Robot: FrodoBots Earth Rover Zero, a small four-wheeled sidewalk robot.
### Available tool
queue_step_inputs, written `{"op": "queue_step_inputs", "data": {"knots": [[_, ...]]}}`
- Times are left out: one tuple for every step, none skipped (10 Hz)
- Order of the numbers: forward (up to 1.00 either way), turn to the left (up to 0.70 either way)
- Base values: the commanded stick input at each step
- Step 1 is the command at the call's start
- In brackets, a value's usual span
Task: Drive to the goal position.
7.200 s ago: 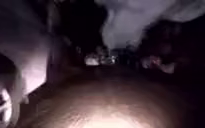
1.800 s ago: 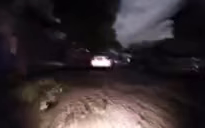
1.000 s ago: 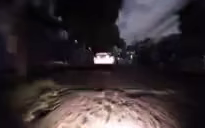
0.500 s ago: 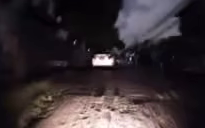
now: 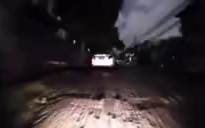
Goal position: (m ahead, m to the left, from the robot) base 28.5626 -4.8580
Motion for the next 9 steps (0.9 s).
{"op": "queue_step_inputs", "data": {"knots": [[0.50,0.00],[0.50,0.00],[0.50,0.00],[0.50,0.00],[0.50,0.00],[0.50,0.00],[0.50,0.00],[0.50,0.00],[0.50,0.00]]}}
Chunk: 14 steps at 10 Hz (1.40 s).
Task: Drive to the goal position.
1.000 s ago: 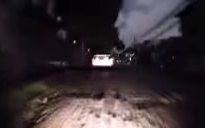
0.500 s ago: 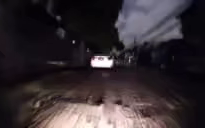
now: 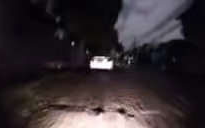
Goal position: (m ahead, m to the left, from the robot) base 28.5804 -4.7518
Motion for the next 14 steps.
{"op": "queue_step_inputs", "data": {"knots": [[0.50,0.00],[0.50,0.00],[0.50,0.00],[0.50,0.00],[0.50,0.00],[0.50,0.00],[0.50,0.00],[0.50,-0.14],[0.50,-0.13],[0.50,0.00],[0.50,-0.02],[0.50,-0.27],[0.50,-0.27],[0.50,-0.27]]}}
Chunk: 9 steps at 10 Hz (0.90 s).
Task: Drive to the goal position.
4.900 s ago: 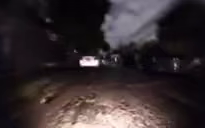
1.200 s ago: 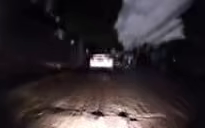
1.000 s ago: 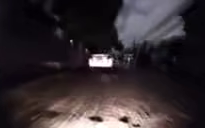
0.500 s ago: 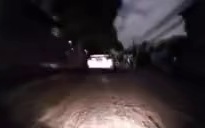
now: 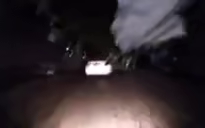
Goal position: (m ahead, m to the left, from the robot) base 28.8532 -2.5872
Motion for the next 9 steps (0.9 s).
{"op": "queue_step_inputs", "data": {"knots": [[0.50,-0.26],[0.50,-0.08],[0.50,0.00],[0.50,0.00],[0.50,0.00],[0.50,0.00],[0.50,0.00],[0.50,0.00],[0.50,0.00]]}}
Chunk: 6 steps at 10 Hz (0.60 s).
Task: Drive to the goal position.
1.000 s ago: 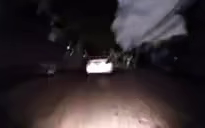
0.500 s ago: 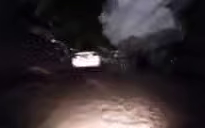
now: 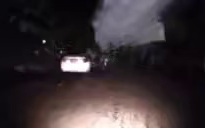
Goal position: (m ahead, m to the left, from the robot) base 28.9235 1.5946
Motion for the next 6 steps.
{"op": "queue_step_inputs", "data": {"knots": [[0.50,0.00],[0.50,0.00],[0.50,0.00],[0.50,0.00],[0.50,0.00],[0.50,0.00]]}}
